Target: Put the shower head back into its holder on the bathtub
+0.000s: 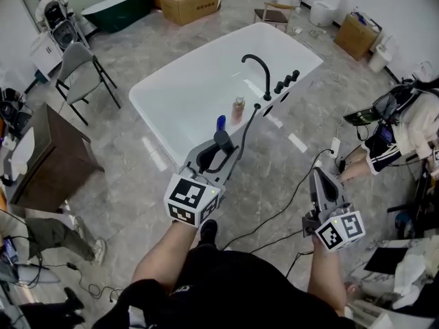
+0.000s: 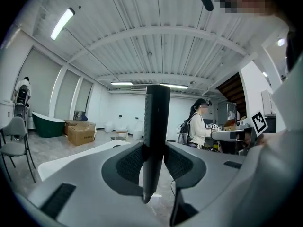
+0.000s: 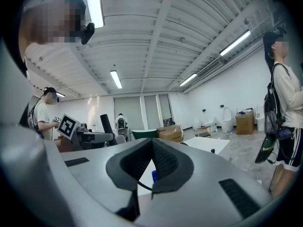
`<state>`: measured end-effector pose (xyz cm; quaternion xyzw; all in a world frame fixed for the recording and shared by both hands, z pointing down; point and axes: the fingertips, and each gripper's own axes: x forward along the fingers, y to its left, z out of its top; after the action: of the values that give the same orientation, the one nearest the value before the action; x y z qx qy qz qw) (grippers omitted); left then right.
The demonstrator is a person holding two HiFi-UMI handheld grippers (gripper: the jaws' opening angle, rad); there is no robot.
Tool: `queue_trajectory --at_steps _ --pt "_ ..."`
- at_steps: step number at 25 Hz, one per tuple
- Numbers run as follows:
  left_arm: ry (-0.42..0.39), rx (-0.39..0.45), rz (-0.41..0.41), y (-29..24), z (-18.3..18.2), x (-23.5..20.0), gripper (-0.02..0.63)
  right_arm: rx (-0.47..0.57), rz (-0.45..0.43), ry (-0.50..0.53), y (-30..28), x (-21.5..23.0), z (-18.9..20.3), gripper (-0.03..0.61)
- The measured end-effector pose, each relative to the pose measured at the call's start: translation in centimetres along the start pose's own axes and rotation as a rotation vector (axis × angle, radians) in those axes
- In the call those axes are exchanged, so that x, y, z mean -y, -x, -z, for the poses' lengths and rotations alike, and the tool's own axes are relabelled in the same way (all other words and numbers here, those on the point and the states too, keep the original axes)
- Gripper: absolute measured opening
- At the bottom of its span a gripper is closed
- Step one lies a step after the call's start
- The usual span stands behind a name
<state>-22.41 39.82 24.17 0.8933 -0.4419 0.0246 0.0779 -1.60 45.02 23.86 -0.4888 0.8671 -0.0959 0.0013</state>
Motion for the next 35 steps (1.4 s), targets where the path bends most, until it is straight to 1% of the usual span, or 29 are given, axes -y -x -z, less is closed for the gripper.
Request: queue_trajectory --at_steps 2,5,8,11,15,19,26,30,35 --pt "0.002 -0.002 0.008 0.0 0.2 -2.0 0.141 -0.001 -0.001 -0.012 -2.0 -0.8 0.3 0.012" --pt "0.014 -0.009 0.02 0.1 0.4 -5.6 0.141 -0.007 0.019 -0.028 -5.4 -2.1 0.8 0.012" --pt "0.018 -0.02 0.058 0.4 0.1 -8.3 0.141 -0.007 0.043 -0.041 -8.4 -4.3 0.7 0.014" --pt "-0.004 -0.015 0.109 0.2 -0.8 -9.7 0.141 0.0 0.055 -0.043 -10.2 -6.3 0.3 0.014" --pt "0.003 -0.004 0.134 -1.0 -1.5 -10.5 0.141 -0.011 0.065 -0.061 -11.3 -6.6 0.1 0.014" --pt "0.006 -0.005 0.165 -2.0 -1.7 -10.3 0.141 -0.013 0.087 -0.067 -12.0 -5.5 -0.4 0.014" --pt "0.012 -0.031 0.169 -4.7 -0.5 -10.8 0.141 -0.024 0.081 -0.107 -13.4 -3.1 1.1 0.014" --pt "0.012 -0.046 0.154 -7.9 -0.2 -10.6 0.141 -0.026 0.068 -0.139 -14.5 0.4 1.6 0.014" --pt "0.02 -0.065 0.128 -14.3 0.2 -10.3 0.141 -0.039 0.054 -0.161 -16.2 7.0 2.0 0.014"
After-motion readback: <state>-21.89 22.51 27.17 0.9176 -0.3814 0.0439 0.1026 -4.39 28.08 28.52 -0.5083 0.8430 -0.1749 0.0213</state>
